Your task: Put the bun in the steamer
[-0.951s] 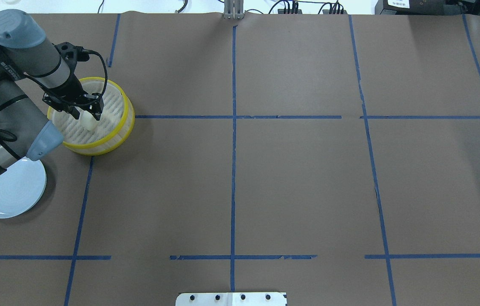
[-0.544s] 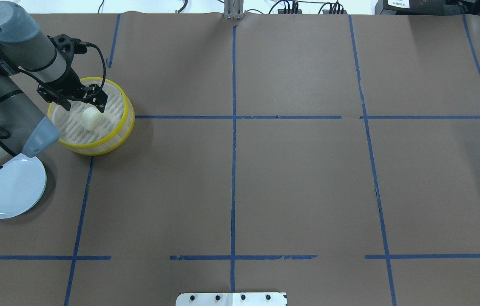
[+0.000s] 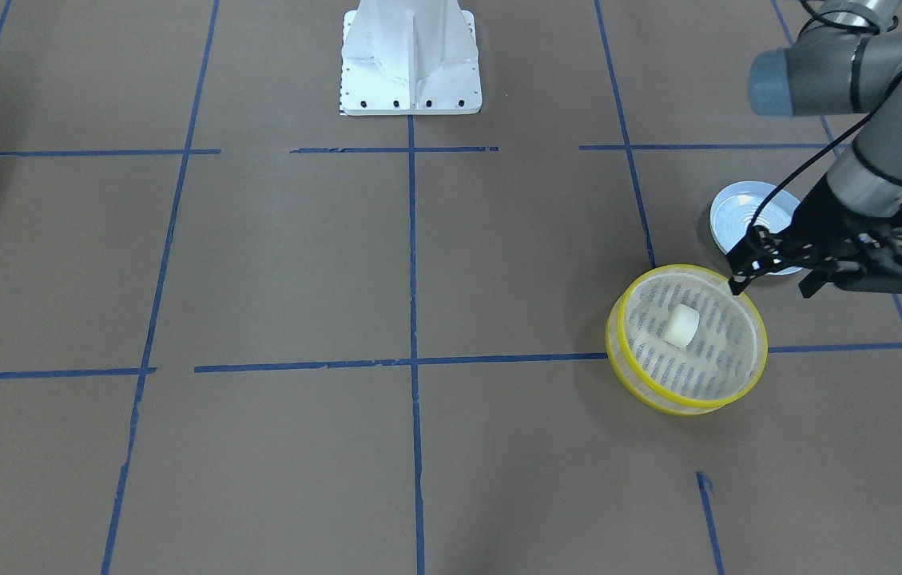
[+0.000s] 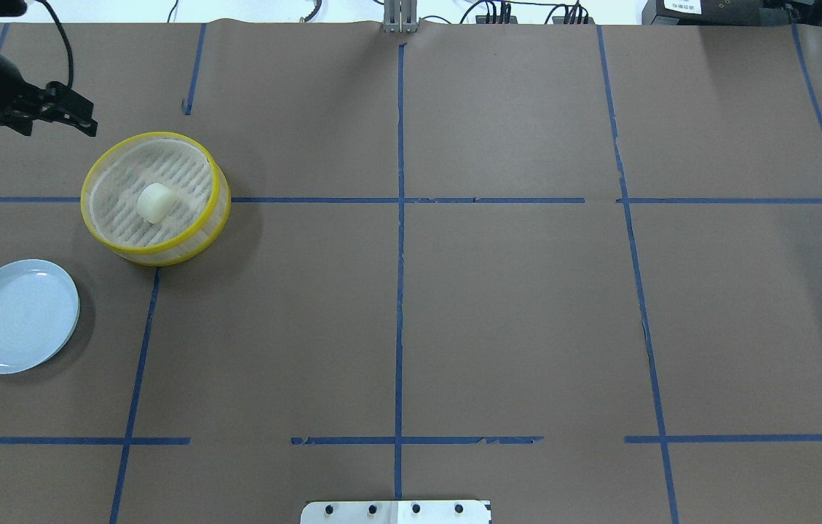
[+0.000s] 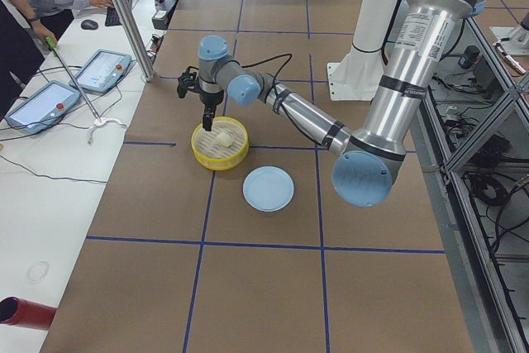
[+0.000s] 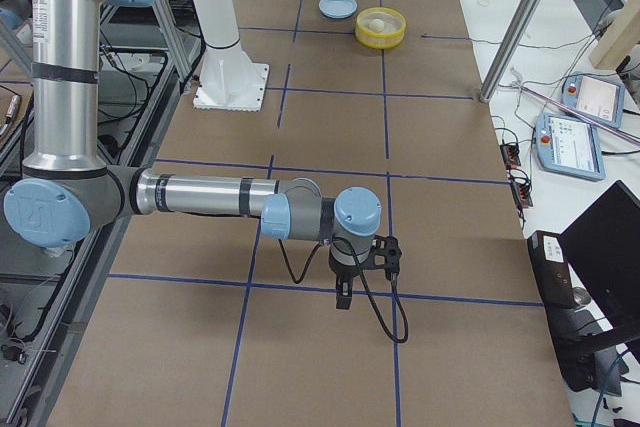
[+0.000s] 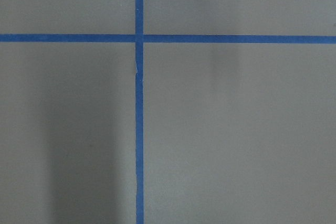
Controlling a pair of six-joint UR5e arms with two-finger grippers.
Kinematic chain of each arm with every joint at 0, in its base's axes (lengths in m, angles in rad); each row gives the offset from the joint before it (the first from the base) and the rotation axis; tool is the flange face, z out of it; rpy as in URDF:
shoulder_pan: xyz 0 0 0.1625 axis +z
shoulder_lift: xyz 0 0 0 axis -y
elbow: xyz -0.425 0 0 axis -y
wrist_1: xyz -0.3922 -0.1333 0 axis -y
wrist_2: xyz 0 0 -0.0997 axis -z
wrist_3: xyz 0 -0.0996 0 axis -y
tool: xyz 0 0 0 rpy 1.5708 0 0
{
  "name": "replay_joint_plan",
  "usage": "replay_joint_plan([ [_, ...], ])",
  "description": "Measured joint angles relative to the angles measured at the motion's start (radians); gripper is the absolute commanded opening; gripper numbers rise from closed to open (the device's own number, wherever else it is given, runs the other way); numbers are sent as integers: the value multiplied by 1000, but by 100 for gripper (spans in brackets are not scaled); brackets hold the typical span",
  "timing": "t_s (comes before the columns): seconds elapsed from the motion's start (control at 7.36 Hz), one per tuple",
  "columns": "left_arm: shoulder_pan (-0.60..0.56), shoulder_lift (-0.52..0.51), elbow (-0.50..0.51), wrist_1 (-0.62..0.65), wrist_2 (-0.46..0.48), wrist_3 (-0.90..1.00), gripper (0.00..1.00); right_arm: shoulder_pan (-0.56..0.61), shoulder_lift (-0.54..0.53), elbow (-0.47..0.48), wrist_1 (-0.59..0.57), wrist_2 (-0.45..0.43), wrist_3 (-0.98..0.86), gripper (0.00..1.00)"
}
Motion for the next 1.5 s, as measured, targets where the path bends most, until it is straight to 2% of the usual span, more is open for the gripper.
replay_joint_plan([
  [0.54, -265, 216, 26, 3, -68, 434, 100, 0, 0, 0, 0, 0, 0, 100],
  [0.82, -325, 310, 91, -3, -126, 608, 100, 0, 0, 0, 0, 0, 0, 100],
  [1.09, -353, 362, 118, -2, -145, 644, 100, 0, 0, 0, 0, 0, 0, 100],
  [1.5, -423, 381, 122, 16, -148, 648, 100, 1, 0, 0, 0, 0, 0, 100],
])
